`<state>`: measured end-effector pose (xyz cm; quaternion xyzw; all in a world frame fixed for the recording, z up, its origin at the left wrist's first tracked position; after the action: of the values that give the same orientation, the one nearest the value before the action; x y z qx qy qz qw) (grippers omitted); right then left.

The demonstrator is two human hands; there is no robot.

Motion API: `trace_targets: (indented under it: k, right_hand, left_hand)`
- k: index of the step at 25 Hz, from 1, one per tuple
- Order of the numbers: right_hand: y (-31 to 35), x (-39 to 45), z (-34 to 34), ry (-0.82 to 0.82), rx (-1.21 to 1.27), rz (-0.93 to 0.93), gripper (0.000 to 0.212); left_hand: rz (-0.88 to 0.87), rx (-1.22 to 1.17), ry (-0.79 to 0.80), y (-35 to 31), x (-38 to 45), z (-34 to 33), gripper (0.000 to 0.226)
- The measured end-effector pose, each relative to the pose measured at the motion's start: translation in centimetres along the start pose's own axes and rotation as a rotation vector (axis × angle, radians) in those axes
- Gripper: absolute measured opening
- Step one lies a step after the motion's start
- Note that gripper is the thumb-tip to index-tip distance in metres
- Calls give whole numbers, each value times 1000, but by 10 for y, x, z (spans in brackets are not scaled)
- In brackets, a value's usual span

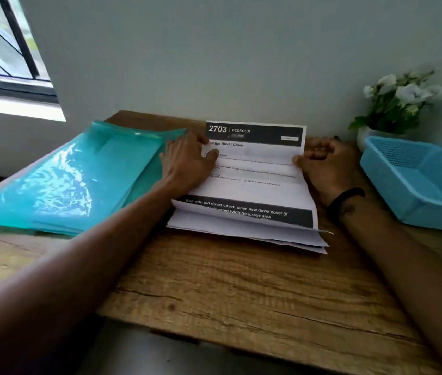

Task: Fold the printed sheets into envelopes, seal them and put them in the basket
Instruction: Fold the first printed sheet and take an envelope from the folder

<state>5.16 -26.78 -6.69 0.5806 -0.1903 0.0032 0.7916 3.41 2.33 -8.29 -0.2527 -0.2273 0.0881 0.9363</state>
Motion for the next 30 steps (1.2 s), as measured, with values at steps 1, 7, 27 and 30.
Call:
trace_targets:
  k: [1,7,27,30]
  right_hand:
    - [-1,-1,0,17,14,-4,43]
    - [5,-6,4,49,90,39,30]
    - [-7,0,8,107,273,-53,27]
    - [-6,-2,9,105,317,-44,28]
  left_hand:
    - [8,-39,1,1,1,0,45]
    - [1,-282,-39,-7,-9,21,32]
    - [69,-713,100,-5,-16,23,25]
    - [107,-763,137,-10,-17,28,26]
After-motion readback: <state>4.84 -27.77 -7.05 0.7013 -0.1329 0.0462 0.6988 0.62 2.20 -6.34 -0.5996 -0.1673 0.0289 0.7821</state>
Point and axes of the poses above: each hand's wrist, its own x-axis towards the middle knuckle, its own z-axis out of the back of the hand, y = z × x, the point moved 4 cm from there along x, towards the middle knuckle, and after that the axes turned 5 degrees about x, right-handed, at the moved point
